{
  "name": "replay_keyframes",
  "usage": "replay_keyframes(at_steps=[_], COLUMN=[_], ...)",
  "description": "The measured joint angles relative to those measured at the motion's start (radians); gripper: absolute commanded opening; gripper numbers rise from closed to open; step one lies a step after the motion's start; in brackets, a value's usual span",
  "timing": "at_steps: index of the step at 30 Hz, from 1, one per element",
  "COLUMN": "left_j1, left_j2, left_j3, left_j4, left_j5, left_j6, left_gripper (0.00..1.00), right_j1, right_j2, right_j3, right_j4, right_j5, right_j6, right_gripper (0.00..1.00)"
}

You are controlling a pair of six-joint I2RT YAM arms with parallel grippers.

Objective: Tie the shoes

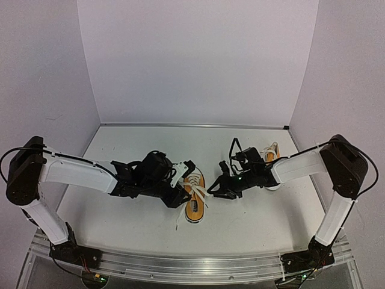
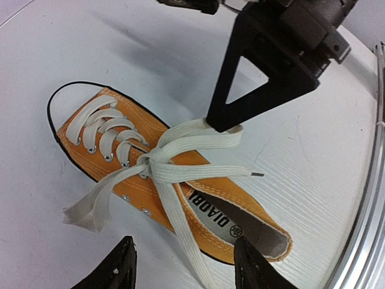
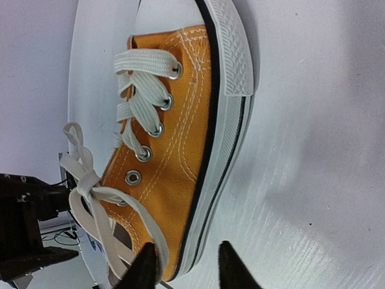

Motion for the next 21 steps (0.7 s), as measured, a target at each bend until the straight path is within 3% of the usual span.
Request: replay_keyframes(at_steps=[7, 11, 15, 21], left_j1=[0.032, 0.099, 0.137, 0.132], left_j2=[-0.047, -0.126, -0.166, -0.176], left_j3=[-0.006, -0.045, -0.096, -0.185], left_j4=[-0.034, -0.015, 0.006, 0.032], left_j5=[-0.042, -0.018, 0.005, 0.062], left_j6=[-0.036, -0.074, -0.098, -0.13], left_gripper=[0.62, 0.62, 0.61, 0.6], right_j1=[-0.02, -0.015, 0.023, 0.084], right_j2=[-0.172, -0.241, -0.233, -0.111], right_j3=[-0.081, -0.111, -0.116, -0.061], right_j4=[-0.057, -0.038, -0.03, -0.027], right_j5=[0.02, 0.004, -0.006, -0.013], right_j6=[-0.034, -0.037, -0.038, -0.052], right_gripper=[0.53, 0.5, 0.48, 0.53])
